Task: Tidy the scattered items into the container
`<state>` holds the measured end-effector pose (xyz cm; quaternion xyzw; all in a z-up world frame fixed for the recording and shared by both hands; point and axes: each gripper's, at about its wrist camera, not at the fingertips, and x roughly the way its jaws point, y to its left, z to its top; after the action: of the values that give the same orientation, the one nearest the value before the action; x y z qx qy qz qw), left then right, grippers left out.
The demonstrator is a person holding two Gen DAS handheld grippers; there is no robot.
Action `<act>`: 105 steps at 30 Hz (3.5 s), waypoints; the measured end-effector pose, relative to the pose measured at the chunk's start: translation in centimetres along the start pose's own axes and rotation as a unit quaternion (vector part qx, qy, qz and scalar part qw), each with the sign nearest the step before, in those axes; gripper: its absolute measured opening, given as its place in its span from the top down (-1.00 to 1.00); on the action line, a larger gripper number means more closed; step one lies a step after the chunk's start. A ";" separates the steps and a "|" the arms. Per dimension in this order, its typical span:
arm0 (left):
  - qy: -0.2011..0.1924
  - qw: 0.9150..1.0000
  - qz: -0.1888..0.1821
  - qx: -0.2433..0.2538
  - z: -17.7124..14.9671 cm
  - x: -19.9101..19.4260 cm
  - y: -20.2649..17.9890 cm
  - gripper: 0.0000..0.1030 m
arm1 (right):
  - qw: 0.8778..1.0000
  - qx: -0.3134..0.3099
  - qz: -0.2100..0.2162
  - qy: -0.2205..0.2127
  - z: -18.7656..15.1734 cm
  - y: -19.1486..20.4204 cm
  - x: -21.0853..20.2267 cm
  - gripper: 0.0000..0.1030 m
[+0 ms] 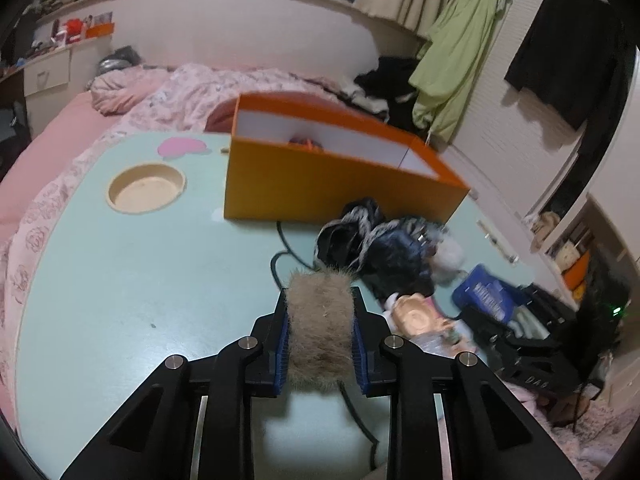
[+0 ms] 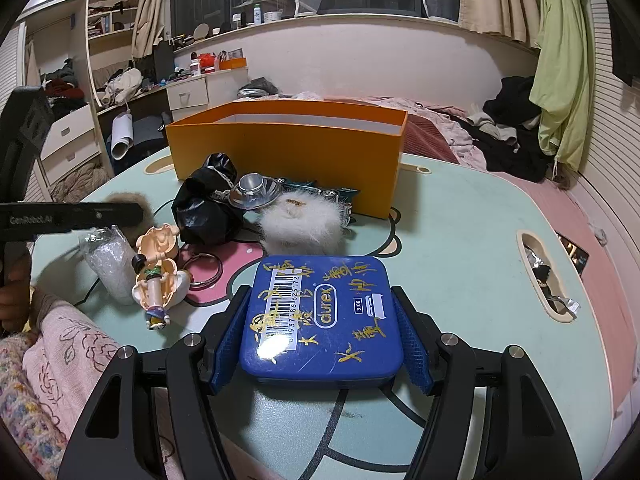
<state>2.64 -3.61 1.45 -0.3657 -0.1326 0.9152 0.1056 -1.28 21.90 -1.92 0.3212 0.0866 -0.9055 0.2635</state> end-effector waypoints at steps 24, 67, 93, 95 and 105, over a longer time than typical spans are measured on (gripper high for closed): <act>0.015 0.996 0.082 0.025 14.7 7.4 -0.7 0.53 | 0.998 0.028 -0.005 0.051 16.9 -2.2 8.9 -0.30; -0.018 0.984 0.147 0.094 -6.0 -1.7 -0.5 -1.00 | 1.000 -0.005 0.009 -0.004 -1.9 -0.2 -1.5 -0.99; -0.022 0.984 0.146 0.096 -5.8 -1.6 -0.6 -1.00 | 0.999 -0.009 0.016 -0.029 -2.1 -0.1 -1.5 -0.99; -0.021 0.984 0.146 0.097 -5.8 -1.6 -0.6 -1.00 | 0.999 -0.009 0.016 -0.029 -2.1 0.0 -1.5 -0.99; -0.022 0.984 0.146 0.096 -5.8 -1.6 -0.6 -1.00 | 0.999 -0.010 0.018 -0.030 -2.0 0.1 -1.6 -0.99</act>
<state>7.91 -2.56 -1.39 -0.3493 0.0087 0.9370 0.0030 0.93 23.13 -2.47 0.2925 0.0814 -0.9091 0.2852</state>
